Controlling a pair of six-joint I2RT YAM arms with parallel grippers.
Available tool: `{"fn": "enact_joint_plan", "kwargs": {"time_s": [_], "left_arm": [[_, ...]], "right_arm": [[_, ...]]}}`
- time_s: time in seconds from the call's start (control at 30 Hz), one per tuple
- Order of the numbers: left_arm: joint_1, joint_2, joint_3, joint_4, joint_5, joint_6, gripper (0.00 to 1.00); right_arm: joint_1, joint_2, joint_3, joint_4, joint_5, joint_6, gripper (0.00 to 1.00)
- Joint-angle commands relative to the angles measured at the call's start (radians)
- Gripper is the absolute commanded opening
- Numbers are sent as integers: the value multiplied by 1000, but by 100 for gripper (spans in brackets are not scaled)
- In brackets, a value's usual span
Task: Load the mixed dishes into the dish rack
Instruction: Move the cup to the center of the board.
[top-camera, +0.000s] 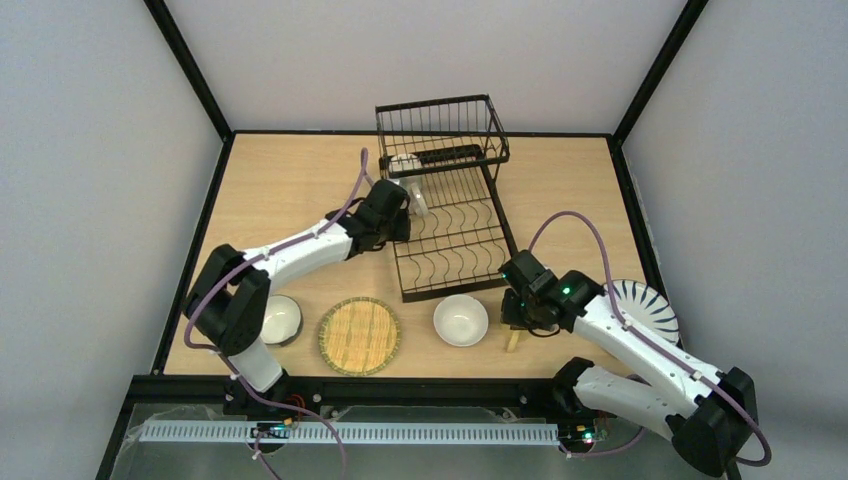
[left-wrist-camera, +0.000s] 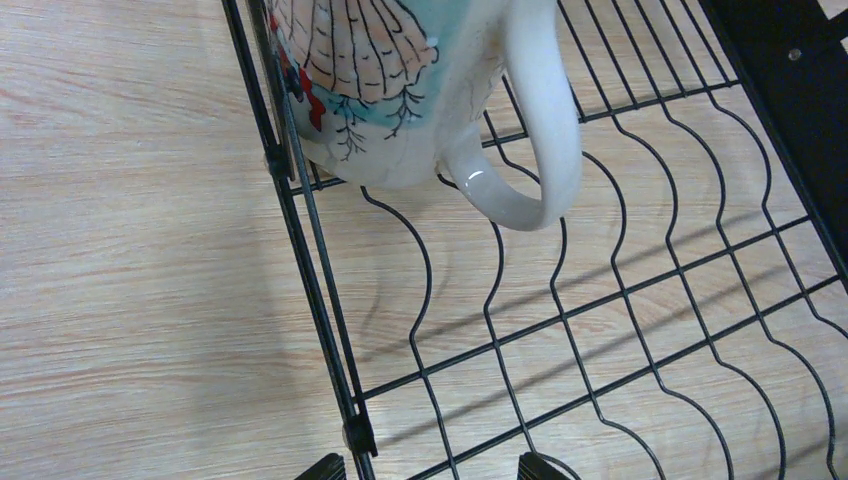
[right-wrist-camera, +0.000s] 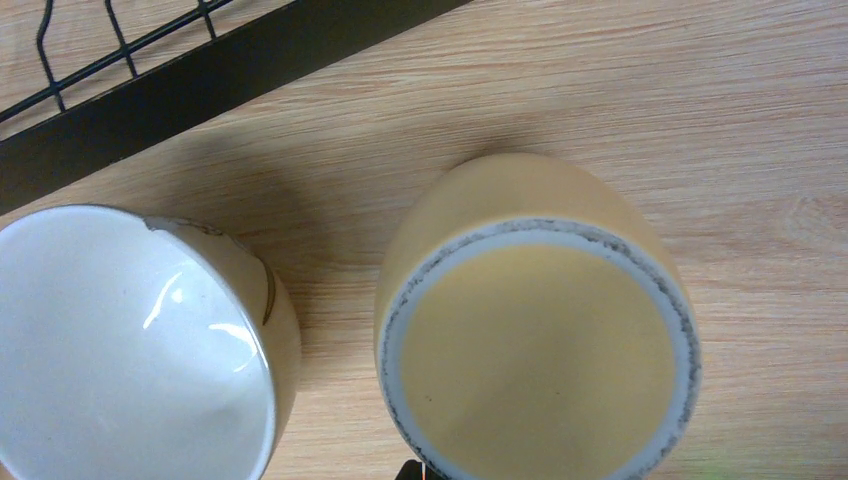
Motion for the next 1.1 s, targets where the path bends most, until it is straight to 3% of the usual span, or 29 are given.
{"fn": "enact_joint_plan", "kwargs": {"time_s": [0.0, 0.57, 1.07], "left_arm": [[-4, -49, -15, -20, 0, 10, 99], [-5, -132, -21, -66, 41, 6, 99], [-12, -178, 13, -128, 101, 33, 99]], "right_arm": [[6, 20, 5, 4, 53, 16, 0], [-2, 109, 83, 0, 153, 16, 0], [-182, 148, 108, 46, 155, -98, 0]]}}
